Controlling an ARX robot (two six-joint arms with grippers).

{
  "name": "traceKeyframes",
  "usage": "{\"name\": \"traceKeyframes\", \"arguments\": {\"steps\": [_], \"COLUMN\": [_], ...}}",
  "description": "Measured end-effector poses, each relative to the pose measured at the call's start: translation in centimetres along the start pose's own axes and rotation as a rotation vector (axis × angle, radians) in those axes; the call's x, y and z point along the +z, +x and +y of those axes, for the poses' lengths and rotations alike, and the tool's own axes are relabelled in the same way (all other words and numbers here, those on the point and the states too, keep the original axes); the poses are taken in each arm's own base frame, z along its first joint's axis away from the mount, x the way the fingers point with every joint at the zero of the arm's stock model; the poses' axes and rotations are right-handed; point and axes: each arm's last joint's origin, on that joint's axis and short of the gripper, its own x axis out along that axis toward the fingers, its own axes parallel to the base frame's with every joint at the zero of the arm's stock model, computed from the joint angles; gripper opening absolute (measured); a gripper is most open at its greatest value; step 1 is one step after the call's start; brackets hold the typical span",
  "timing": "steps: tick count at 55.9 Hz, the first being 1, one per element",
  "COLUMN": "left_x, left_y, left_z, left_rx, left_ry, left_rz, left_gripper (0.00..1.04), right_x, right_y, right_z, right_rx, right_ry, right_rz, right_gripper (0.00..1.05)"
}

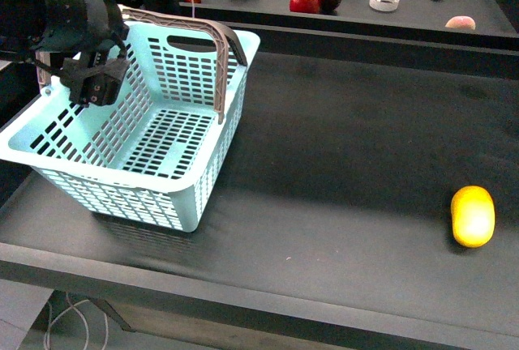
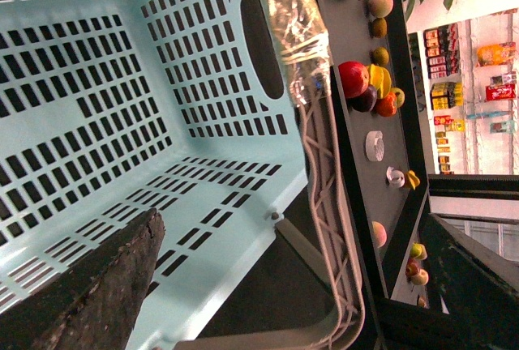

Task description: Pick mango with right arm and hold basket with left

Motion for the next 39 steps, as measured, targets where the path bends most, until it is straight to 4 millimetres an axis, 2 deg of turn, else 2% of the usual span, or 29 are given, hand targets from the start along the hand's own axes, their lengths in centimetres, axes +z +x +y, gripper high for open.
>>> {"name": "traceKeyframes", "arguments": {"steps": [18,26,39], "left_x": [-1.1,-1.1,-0.7], "left_y": [5.1,6.6,8.8], "left_z": [-2.2,-2.8,-2.7], "left_rx": [-0.006,-0.007,0.003], "left_ry": [0.018,0.025,0.043], "left_rz": [0.039,0.044,0.052], "left_gripper": [0.97,0.97,0.97], "right_x": [0.0,0.0,0.0], "right_y": [0.0,0.0,0.0], "right_z": [0.0,0.0,0.0], "right_rx": [0.000,0.000,0.000], "right_ry": [0.000,0.000,0.000], "right_rz": [0.000,0.000,0.000], "right_gripper": [0.96,0.96,0.96]}}
